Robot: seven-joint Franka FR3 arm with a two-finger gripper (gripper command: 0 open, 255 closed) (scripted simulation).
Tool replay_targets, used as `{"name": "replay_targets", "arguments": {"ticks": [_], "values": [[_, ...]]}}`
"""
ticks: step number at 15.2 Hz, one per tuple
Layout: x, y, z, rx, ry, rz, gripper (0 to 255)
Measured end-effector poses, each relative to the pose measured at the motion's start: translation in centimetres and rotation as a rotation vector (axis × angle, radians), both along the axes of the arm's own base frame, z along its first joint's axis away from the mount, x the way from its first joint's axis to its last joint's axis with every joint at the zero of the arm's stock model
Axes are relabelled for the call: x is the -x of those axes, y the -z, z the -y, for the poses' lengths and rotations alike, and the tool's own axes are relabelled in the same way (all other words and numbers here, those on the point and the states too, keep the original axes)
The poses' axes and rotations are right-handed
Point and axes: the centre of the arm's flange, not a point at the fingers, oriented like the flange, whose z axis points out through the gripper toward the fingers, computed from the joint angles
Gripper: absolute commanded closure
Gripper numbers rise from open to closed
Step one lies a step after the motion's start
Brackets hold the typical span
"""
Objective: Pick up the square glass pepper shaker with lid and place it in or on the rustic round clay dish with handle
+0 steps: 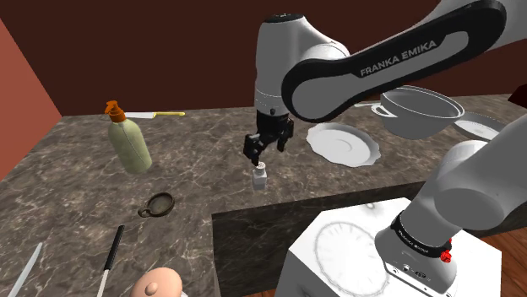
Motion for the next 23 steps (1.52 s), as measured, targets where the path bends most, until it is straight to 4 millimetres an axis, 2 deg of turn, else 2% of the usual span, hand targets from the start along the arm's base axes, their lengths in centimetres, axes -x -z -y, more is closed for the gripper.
{"name": "replay_targets", "arguments": {"ticks": [3,8,15,16,23], "values": [[-0.9,1.6,-1.1,0.004,0.008,0.007,0],[-1.2,4.3,-1.1,0.004,0.009,0.008,0],[-1.1,5.1,-1.2,0.004,0.009,0.008,0],[-1.1,5.1,-1.2,0.004,0.009,0.008,255],[-1.1,5.0,-1.2,0.004,0.009,0.009,255]]}}
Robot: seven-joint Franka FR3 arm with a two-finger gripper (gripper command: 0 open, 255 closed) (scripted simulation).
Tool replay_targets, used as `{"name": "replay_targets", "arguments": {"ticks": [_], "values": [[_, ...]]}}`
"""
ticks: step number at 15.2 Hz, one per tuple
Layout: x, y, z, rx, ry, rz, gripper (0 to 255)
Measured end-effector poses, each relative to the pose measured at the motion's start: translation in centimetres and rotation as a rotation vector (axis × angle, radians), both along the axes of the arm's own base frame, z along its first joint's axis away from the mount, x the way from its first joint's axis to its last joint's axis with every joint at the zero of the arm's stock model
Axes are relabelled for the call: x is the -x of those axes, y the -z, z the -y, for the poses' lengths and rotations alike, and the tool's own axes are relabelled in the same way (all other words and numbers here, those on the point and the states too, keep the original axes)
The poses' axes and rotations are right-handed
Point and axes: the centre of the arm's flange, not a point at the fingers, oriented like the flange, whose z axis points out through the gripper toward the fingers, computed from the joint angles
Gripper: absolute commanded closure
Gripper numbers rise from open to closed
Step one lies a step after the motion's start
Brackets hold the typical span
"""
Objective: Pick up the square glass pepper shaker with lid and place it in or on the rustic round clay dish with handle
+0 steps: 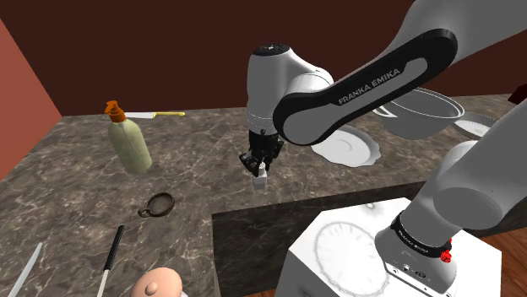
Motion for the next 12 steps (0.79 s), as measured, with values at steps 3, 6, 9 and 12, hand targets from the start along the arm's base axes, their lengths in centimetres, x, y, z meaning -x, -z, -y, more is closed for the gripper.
{"name": "replay_targets", "arguments": {"ticks": [3,6,9,12], "values": [[0.0,0.0,0.0,0.0,0.0,0.0,255],[0.0,-1.1,0.0,0.0,0.0,0.0,255],[-0.1,-2.6,0.0,0.0,0.0,0.0,255],[0.0,-4.3,0.0,0.0,0.0,0.0,255]]}}
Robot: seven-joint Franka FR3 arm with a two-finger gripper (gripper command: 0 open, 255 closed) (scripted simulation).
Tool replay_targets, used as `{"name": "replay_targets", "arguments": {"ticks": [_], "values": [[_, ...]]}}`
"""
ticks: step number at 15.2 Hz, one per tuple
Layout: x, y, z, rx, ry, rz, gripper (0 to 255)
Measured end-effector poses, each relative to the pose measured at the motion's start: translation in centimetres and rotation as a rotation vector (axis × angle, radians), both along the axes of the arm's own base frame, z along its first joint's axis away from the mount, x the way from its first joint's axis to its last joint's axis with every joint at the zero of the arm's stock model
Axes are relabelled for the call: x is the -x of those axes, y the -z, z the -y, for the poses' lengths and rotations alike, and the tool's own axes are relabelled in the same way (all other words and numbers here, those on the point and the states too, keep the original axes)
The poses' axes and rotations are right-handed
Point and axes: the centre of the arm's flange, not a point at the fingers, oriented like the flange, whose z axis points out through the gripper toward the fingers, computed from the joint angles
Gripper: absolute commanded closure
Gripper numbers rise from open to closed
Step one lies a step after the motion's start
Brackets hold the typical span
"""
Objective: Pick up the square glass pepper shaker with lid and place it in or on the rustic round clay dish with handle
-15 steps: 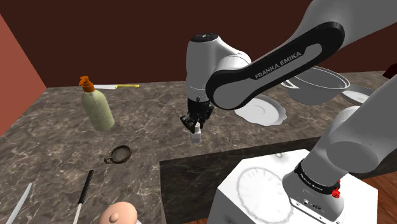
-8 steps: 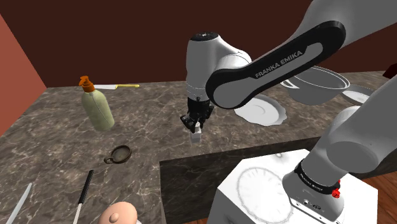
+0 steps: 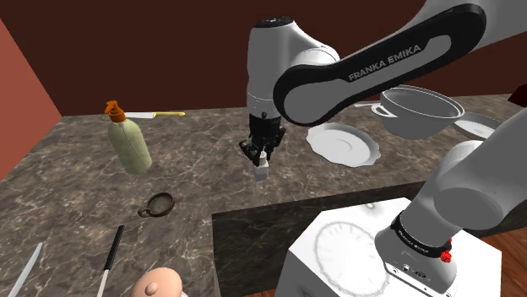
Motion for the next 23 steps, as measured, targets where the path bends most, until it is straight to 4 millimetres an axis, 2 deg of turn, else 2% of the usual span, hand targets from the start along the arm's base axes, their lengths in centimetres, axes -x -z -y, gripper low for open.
{"name": "replay_targets", "arguments": {"ticks": [15,18,23], "values": [[0.0,-7.5,0.0,0.0,0.0,0.0,255],[-1.1,-8.3,-2.4,0.001,-0.001,-0.001,255],[-4.0,-9.2,-7.9,0.001,-0.002,-0.001,255]]}}
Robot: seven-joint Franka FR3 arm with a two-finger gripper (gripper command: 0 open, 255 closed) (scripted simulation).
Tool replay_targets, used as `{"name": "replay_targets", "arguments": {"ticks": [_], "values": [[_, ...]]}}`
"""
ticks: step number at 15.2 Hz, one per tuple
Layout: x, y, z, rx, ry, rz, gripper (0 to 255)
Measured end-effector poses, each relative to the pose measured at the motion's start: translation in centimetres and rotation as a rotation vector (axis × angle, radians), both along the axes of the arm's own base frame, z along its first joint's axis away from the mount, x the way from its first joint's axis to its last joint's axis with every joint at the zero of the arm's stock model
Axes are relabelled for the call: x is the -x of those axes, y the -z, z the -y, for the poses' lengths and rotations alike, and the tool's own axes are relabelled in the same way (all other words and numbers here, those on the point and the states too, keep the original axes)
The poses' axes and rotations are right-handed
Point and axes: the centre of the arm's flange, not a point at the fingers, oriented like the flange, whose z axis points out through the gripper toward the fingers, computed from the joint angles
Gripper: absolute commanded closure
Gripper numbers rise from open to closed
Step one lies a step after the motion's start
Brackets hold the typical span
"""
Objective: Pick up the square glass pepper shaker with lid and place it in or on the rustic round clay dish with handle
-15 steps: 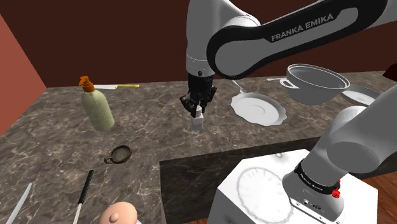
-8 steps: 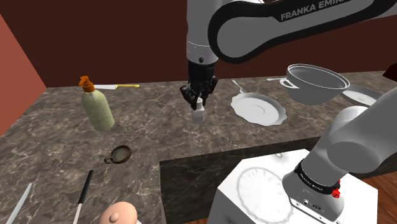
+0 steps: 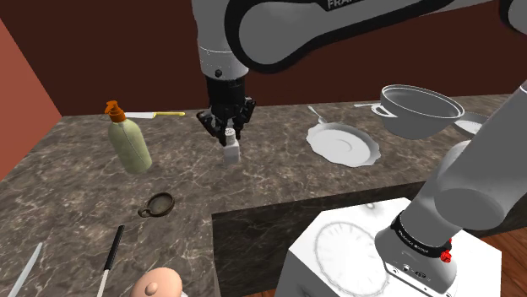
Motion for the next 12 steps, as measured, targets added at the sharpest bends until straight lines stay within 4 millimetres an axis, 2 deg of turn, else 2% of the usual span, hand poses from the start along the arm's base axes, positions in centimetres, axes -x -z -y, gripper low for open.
{"name": "replay_targets", "arguments": {"ticks": [1,12], "values": [[-0.7,0.1,-1.6,-0.001,-0.002,0.001,255],[-6.9,-2.0,-14.5,-0.004,-0.001,0.0,255]]}}
